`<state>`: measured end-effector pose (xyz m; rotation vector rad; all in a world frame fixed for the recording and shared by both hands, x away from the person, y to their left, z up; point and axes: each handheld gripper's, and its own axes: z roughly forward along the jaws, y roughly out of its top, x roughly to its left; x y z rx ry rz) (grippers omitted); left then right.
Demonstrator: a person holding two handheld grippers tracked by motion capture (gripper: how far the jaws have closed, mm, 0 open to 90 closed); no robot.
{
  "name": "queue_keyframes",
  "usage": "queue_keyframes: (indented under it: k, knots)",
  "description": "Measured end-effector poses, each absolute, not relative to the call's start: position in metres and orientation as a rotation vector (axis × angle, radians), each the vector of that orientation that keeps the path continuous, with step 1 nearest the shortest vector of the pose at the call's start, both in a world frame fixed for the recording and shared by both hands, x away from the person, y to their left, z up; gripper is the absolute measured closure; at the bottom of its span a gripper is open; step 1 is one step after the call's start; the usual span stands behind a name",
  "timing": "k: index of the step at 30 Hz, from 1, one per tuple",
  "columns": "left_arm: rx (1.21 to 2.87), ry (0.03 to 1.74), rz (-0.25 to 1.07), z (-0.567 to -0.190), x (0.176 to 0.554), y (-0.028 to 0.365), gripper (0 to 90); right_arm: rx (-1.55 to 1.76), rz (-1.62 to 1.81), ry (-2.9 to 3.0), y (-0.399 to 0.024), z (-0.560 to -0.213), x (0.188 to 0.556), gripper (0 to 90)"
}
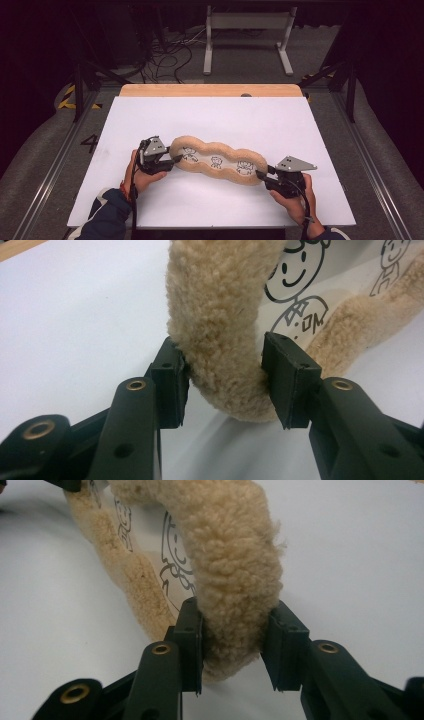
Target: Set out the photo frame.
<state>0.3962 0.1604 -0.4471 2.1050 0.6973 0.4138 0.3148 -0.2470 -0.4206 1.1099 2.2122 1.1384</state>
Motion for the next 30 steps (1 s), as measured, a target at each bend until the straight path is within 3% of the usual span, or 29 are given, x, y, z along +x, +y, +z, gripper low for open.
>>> queue_keyframes:
  k: [30]
  knots:
    - [2.1, 0.728, 0.459, -0.448, 0.372, 0.158, 53.2, 1.056, 1.088, 2.168, -0.242, -0.425, 0.35, 60.5]
